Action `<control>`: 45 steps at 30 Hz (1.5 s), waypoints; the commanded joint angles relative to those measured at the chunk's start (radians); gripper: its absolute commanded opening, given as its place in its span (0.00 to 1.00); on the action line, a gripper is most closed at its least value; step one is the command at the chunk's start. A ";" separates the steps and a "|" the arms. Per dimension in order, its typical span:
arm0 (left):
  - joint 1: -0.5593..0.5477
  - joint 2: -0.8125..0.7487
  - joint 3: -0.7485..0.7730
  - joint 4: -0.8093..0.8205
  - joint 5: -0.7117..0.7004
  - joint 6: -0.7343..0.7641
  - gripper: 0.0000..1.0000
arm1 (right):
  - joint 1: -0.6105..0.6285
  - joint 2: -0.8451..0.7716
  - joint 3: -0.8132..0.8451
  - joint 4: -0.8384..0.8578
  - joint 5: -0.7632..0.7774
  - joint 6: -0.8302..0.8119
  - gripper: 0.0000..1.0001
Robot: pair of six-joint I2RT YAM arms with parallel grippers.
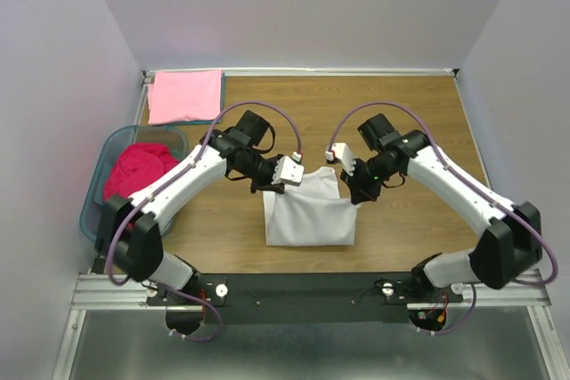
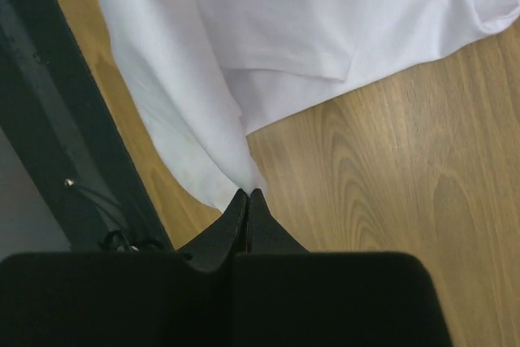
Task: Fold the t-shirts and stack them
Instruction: Fold the tshirt
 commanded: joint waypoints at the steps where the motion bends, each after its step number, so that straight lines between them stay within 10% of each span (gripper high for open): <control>1: 0.094 0.118 -0.015 -0.001 0.037 0.084 0.00 | 0.001 0.129 0.041 0.065 -0.015 -0.014 0.01; 16: 0.214 0.360 -0.094 0.168 -0.051 0.139 0.00 | 0.001 0.488 0.123 0.237 -0.113 0.141 0.01; 21: 0.223 0.331 -0.112 0.177 -0.067 0.148 0.33 | 0.001 0.471 0.097 0.236 -0.152 0.187 0.04; 26: 0.229 0.206 -0.051 0.081 0.019 0.176 0.68 | -0.001 0.370 0.127 0.213 -0.187 0.286 0.39; 31: 0.194 0.144 0.009 0.073 0.067 0.122 0.70 | -0.050 0.336 0.213 0.213 -0.250 0.365 0.47; 45: 0.039 0.293 -0.031 0.298 0.054 -0.082 0.66 | -0.099 0.732 0.522 0.352 -0.422 0.630 0.27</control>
